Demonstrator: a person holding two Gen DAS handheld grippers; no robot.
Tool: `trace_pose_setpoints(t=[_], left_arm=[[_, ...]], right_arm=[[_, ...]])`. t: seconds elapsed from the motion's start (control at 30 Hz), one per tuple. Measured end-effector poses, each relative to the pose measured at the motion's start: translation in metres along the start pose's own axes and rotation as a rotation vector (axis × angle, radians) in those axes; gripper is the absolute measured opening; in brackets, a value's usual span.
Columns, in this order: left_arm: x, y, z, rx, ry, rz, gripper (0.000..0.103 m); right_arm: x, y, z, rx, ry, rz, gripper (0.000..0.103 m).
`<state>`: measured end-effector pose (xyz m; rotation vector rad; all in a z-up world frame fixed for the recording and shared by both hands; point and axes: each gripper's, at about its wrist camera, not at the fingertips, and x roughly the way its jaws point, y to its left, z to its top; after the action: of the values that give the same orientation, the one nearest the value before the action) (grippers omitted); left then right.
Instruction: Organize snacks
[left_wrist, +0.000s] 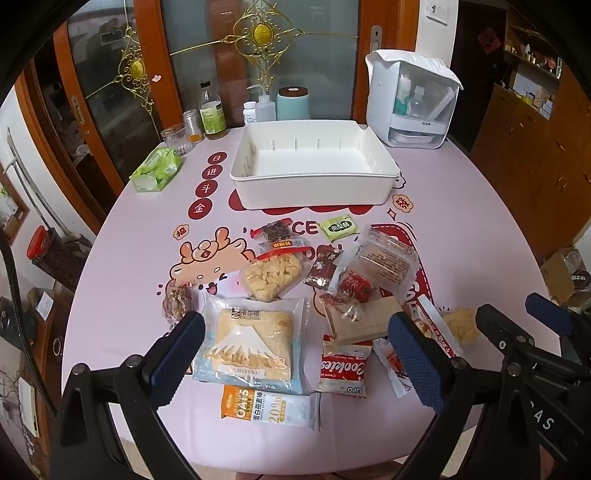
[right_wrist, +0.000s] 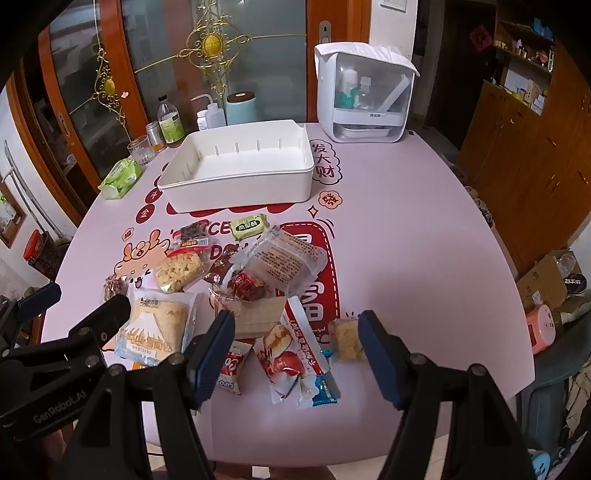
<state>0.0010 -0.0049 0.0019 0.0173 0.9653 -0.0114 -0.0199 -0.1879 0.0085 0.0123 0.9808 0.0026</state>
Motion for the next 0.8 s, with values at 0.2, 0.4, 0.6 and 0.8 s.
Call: trace_pose_setpoints(t=[0.2, 0.4, 0.6, 0.8], left_arm=[[0.0003, -0.0027, -0.0002, 0.006, -0.002, -0.005, 0.099], [-0.0006, -0.0026, -0.0001, 0.005, 0.000, -0.004, 0.099], [-0.0001, -0.0011, -0.0026, 0.001, 0.003, 0.000, 0.099], [-0.0010, 0.0027, -0.0071, -0.004, 0.001, 0.010, 0.099]], right_arm=[[0.0010, -0.0009, -0.0008, 0.003, 0.001, 0.002, 0.070], [0.0001, -0.0015, 0.0014, 0.003, 0.002, 0.005, 0.070], [0.0008, -0.0006, -0.0041, 0.001, 0.000, 0.010, 0.070], [-0.0005, 0.0034, -0.0071, -0.004, 0.000, 0.015, 0.070]])
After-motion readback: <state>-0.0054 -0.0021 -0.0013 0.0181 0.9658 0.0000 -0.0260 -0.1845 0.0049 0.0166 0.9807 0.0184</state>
